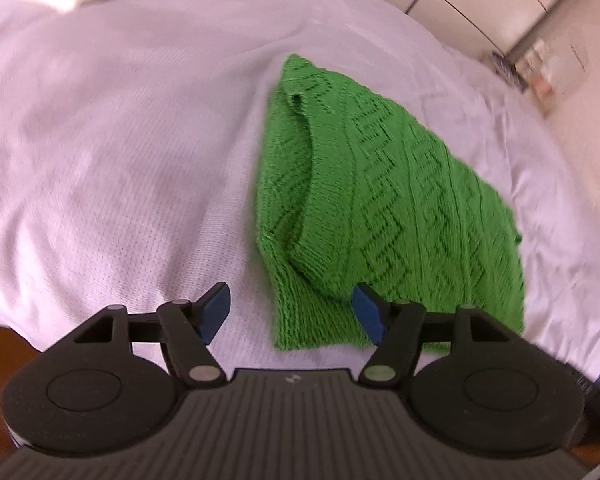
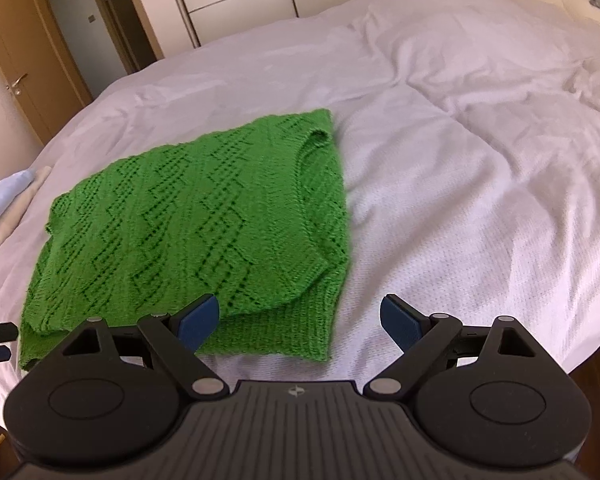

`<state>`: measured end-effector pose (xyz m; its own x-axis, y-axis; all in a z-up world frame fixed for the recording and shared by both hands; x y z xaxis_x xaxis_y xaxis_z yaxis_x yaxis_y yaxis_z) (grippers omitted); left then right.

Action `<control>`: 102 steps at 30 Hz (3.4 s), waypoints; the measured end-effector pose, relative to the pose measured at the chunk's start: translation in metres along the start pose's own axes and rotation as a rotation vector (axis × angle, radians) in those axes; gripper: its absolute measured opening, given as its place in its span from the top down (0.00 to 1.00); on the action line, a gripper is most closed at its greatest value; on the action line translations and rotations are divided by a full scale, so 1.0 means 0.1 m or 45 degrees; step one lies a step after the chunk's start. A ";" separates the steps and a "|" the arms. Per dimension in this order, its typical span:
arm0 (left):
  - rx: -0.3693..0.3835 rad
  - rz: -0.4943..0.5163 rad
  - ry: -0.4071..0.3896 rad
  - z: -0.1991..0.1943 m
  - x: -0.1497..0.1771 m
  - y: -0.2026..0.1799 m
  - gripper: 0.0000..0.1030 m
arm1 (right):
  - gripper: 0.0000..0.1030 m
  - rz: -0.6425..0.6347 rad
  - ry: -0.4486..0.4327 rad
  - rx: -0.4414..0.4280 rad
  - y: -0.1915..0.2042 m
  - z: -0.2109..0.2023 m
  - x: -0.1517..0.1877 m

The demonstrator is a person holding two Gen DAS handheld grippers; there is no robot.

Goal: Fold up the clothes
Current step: 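Grasp one side edge of the folded vest with the left gripper and lift, then fold the held side over the vest's middle and open the left gripper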

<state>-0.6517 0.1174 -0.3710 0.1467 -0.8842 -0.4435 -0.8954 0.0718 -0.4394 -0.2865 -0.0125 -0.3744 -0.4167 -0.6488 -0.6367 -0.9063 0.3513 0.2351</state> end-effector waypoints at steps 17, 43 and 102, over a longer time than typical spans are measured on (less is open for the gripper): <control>0.170 -0.241 -0.009 0.32 -0.10 0.16 0.33 | 0.13 0.257 0.045 -0.101 -0.26 0.23 0.02; 0.372 -0.542 -0.136 0.51 -0.08 0.29 0.30 | 0.12 0.330 0.041 -0.130 -0.38 0.32 -0.03; 0.457 0.576 0.020 1.16 -1.04 -1.56 0.72 | 0.37 0.301 0.037 -0.725 -0.20 1.06 -1.25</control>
<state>-0.4783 0.2520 -0.3471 -0.2264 -0.7353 -0.6388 -0.6687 0.5942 -0.4469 -0.2091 0.1328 -0.3775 -0.6056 -0.6181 -0.5012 -0.6814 0.0775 0.7278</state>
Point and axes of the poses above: each gripper's, at about its wrist camera, not at the fingertips, and z roughly the way its jaws point, y to its left, x to its underside, the point moved 8 cm from there along z, roughly the way its jaws point, and after that the axes turned 1 degree about -z, right-handed, at the moved point
